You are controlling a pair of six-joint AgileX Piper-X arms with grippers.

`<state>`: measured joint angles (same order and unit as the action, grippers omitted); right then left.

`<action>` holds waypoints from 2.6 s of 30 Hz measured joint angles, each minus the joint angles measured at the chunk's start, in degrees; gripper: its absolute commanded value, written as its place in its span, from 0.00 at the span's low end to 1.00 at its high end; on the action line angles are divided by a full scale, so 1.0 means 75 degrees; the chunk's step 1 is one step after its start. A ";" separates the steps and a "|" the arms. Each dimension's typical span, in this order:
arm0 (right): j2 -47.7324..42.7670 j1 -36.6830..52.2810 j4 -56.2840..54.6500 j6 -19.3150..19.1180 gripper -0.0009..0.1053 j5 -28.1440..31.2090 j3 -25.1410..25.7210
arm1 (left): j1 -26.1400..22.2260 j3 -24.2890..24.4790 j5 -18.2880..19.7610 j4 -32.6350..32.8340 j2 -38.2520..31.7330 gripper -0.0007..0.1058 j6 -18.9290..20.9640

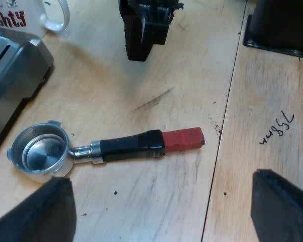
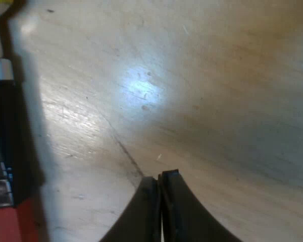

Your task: Put the handle in the coffee machine

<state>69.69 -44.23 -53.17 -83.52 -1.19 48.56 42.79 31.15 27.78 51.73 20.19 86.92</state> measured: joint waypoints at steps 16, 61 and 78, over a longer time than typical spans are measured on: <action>0.0984 -0.1335 0.0612 0.0925 0.01 -0.0351 -0.0294 | 0.0000 0.0000 0.0000 0.0000 0.0000 0.68 0.0000; 0.3056 -0.3206 0.6532 0.5156 0.01 -0.1822 -0.0294 | 0.0000 0.0142 -0.0009 0.0661 0.0000 0.68 0.0153; 0.3621 -0.3206 0.8756 0.5379 0.01 -0.1358 -0.0294 | 0.0000 0.0493 -0.0009 0.1040 0.0000 0.68 0.0169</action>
<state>96.84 -68.28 12.50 -43.17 -11.37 46.35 42.79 34.85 27.71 59.53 20.19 88.19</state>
